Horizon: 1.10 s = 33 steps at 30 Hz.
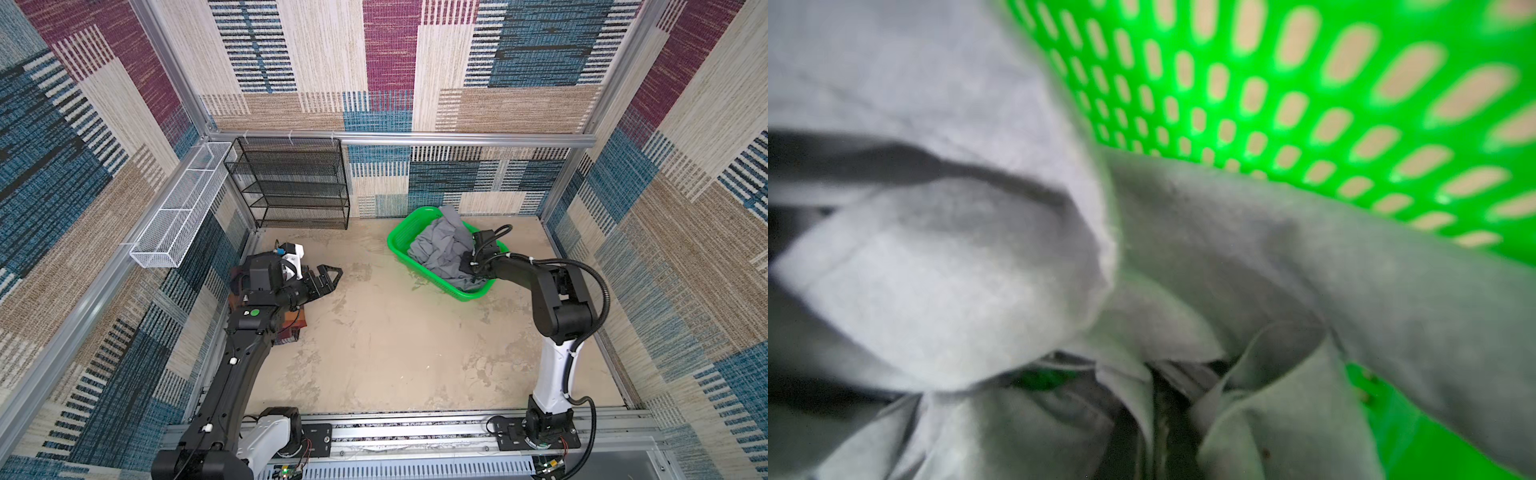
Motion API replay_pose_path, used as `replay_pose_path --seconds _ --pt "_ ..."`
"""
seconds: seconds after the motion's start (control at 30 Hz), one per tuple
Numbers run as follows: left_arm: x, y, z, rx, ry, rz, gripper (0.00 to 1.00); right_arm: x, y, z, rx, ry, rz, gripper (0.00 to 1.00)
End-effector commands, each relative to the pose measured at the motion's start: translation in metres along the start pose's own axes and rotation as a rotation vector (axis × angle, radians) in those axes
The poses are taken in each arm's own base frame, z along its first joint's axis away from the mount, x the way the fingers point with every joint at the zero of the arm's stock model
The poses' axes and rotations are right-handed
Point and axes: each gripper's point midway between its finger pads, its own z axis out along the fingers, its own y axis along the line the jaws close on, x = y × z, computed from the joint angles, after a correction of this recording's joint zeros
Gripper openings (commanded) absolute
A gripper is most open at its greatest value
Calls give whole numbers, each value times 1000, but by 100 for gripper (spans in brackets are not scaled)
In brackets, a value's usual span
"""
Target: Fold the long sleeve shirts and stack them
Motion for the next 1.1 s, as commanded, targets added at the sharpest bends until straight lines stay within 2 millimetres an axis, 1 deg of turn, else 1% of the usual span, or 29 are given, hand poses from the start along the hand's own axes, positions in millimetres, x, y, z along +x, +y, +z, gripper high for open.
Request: replay_pose_path --seconds 0.0,0.03,0.07,0.17,0.23,0.27,0.33,0.4,0.47,0.5,0.6,0.67,0.7,0.77,0.83,0.87,0.97,1.03,1.07 --pt "5 -4 8 -44 19 67 96 1 -46 -16 97 -49 167 0" --pt "8 -8 13 -45 31 81 96 4 -64 -23 119 -63 209 0" --pt "11 -12 16 -42 43 96 96 6 -77 -29 137 -71 245 0" --pt "17 -26 26 -37 79 138 96 13 -110 -49 157 -105 364 0" --pt "16 -32 26 -38 78 161 95 12 -118 -63 155 -139 396 0" --pt "14 -34 25 -40 73 170 96 7 -116 -73 132 -172 399 0" --pt "9 -38 19 -36 54 190 98 -3 -99 -87 44 -197 383 0" --pt "5 -40 14 -49 44 212 100 -14 -83 -103 -17 -216 358 9" --pt "3 -40 7 -65 39 234 99 -24 -68 -120 -38 -240 315 21" --pt "3 -40 4 -73 35 244 99 -29 -59 -129 -47 -258 287 28" --pt "2 -38 -7 -99 9 274 99 -37 -37 -157 -60 -315 223 38" --pt "2 -33 -14 -123 -16 284 99 -35 -18 -170 -92 -327 178 46" --pt "2 -31 -17 -132 -28 290 99 -31 -5 -175 -110 -321 150 50" --pt "2 -29 -23 -143 -49 299 99 -19 18 -180 -139 -298 95 56" --pt "3 -27 -28 -154 -64 304 99 -1 40 -183 -184 -261 43 62" --pt "2 -27 -30 -156 -74 306 99 7 47 -182 -197 -239 30 63" --pt "1 -27 -32 -162 -83 308 99 36 76 -183 -277 -177 -30 63" --pt "1 -26 -32 -164 -81 307 99 67 96 -178 -337 -98 -69 61" --pt "1 -26 -32 -163 -82 307 99 80 102 -175 -353 -65 -81 60"
